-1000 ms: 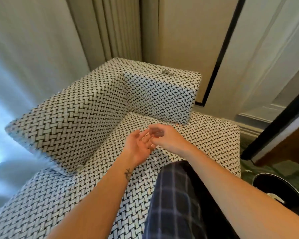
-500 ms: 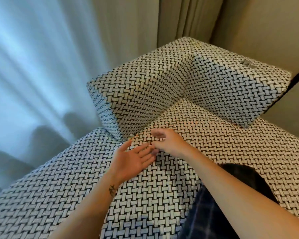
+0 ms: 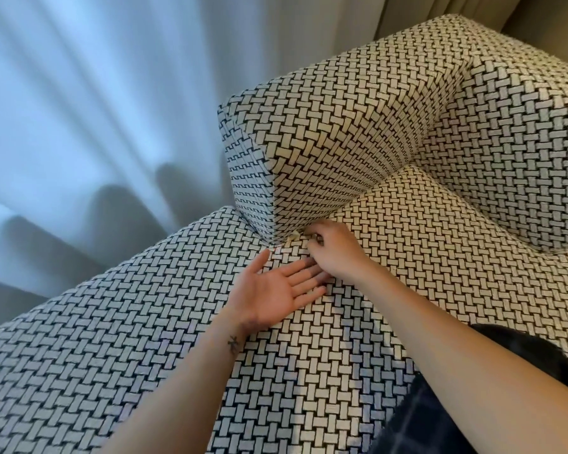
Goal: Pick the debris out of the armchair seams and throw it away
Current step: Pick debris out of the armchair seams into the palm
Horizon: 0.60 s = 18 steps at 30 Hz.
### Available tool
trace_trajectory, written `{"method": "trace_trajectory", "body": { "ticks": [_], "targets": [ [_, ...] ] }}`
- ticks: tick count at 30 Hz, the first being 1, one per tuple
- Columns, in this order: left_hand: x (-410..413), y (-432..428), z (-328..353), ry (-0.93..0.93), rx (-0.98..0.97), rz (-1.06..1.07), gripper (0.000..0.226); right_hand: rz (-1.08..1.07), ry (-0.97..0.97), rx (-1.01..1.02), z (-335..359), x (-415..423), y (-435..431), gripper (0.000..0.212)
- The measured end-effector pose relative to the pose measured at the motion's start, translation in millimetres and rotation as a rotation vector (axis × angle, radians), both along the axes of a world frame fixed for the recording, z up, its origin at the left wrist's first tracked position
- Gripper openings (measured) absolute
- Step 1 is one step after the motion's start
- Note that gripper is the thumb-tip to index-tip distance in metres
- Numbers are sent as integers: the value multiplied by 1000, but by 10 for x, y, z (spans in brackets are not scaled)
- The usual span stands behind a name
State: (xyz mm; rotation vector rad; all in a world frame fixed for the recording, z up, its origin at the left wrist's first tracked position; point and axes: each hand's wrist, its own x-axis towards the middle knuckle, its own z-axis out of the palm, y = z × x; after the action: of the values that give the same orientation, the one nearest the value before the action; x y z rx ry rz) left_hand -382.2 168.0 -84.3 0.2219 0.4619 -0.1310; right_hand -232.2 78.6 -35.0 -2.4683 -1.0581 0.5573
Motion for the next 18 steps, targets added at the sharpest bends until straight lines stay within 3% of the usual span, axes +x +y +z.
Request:
{"method": "trace_trajectory", "body": {
  "ticks": [3,7,14,18],
  "targets": [
    [23,7,-44,9,15,-28,86,75,-154,-206,-87,-6,126,45],
    [33,34,-93,-23,-6,-75,93,63,-219,-342,-155,-30,280,57],
    [33,48,-135,-94,-62,-83,96,-80,-226,-323,-301,-126,457,78],
    [24,39,-167,-105,-59,-105,101,-150,-205,-178,-380,-166,407,63]
  ]
}}
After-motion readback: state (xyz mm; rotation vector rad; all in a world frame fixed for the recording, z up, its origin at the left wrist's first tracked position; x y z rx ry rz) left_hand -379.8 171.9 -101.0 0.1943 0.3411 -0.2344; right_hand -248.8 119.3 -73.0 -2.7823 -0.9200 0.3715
